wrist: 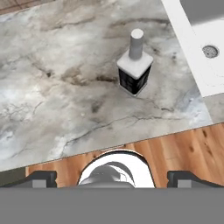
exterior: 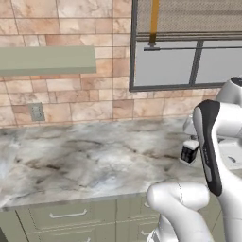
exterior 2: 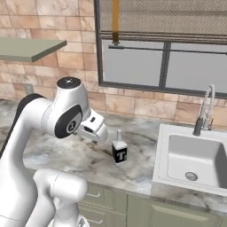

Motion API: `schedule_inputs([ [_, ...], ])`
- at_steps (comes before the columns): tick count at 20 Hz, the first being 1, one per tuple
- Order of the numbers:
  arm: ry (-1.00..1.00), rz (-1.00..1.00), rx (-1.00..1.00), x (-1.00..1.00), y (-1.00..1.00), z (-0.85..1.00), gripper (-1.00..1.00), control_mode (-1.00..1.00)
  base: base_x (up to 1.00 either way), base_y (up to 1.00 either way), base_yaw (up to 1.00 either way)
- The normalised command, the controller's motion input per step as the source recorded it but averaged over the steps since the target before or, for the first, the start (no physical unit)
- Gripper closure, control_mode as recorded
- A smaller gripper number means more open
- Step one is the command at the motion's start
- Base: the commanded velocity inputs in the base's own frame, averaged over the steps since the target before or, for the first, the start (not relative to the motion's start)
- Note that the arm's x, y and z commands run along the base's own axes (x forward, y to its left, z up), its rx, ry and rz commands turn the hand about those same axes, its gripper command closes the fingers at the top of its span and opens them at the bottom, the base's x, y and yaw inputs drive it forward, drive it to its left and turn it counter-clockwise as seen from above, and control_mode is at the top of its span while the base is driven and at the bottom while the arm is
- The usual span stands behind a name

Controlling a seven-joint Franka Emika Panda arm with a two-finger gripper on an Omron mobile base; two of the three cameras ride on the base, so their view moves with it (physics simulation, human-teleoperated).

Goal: Place the drinks on the dining counter in a tight cluster.

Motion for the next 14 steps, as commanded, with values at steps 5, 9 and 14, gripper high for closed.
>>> schedule_inputs([
  [5, 0.0, 0.0, 0.0, 0.0, 0.0, 0.0, -1.0, 1.0, 0.24, 0.0, 0.0],
  [9, 0.14, -0.02, -0.1, 0.16, 0.13, 0.29, -1.0, -1.0, 0.09, 0.04, 0.0],
  [14, 0.33, -0.07, -0.26, 0.61, 0.61, 0.47, -1.0, -1.0, 0.0, 0.0, 0.0],
])
